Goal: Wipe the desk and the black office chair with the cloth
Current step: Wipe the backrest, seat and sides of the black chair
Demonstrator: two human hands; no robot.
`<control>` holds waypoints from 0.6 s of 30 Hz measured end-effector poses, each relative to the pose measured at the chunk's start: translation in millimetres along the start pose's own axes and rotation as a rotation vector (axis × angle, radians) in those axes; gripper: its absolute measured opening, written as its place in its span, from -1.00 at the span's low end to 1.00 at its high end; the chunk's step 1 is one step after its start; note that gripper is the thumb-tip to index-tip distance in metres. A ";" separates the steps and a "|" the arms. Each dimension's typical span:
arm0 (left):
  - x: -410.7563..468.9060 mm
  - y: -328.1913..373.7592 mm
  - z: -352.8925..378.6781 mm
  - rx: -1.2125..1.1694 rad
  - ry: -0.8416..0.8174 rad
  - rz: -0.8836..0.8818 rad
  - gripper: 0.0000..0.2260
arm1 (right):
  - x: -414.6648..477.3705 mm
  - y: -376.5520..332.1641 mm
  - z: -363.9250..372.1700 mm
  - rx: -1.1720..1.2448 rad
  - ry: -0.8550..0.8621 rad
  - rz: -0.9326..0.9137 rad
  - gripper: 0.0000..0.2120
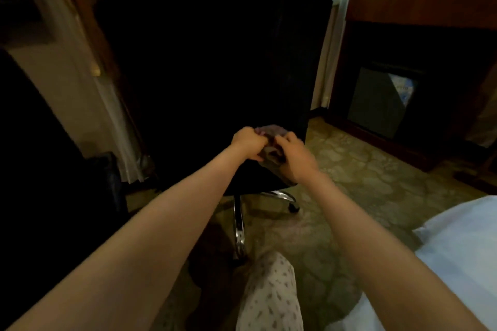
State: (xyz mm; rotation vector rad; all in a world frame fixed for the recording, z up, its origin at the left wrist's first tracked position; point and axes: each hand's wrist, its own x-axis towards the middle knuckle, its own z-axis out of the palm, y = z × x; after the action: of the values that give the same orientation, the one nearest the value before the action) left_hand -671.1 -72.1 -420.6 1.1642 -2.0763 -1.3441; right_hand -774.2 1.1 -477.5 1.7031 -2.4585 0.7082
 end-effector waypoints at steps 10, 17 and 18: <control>-46.4 47.9 -28.0 -0.007 0.096 0.132 -0.82 | -36.0 -45.2 -70.4 -0.081 0.166 -0.047 -0.58; -46.9 68.4 -27.7 -0.090 0.000 0.225 -0.83 | -45.2 -47.6 -103.2 -0.143 0.256 -0.030 -0.60; -45.0 72.2 -28.6 -0.104 -0.005 0.233 -0.83 | -43.2 -48.4 -108.4 -0.146 0.248 -0.027 -0.59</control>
State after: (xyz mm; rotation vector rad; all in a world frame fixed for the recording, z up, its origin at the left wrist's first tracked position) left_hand -656.0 -37.4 -339.2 0.8481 -2.0459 -1.3253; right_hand -735.8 69.1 -378.2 1.4947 -2.2549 0.6733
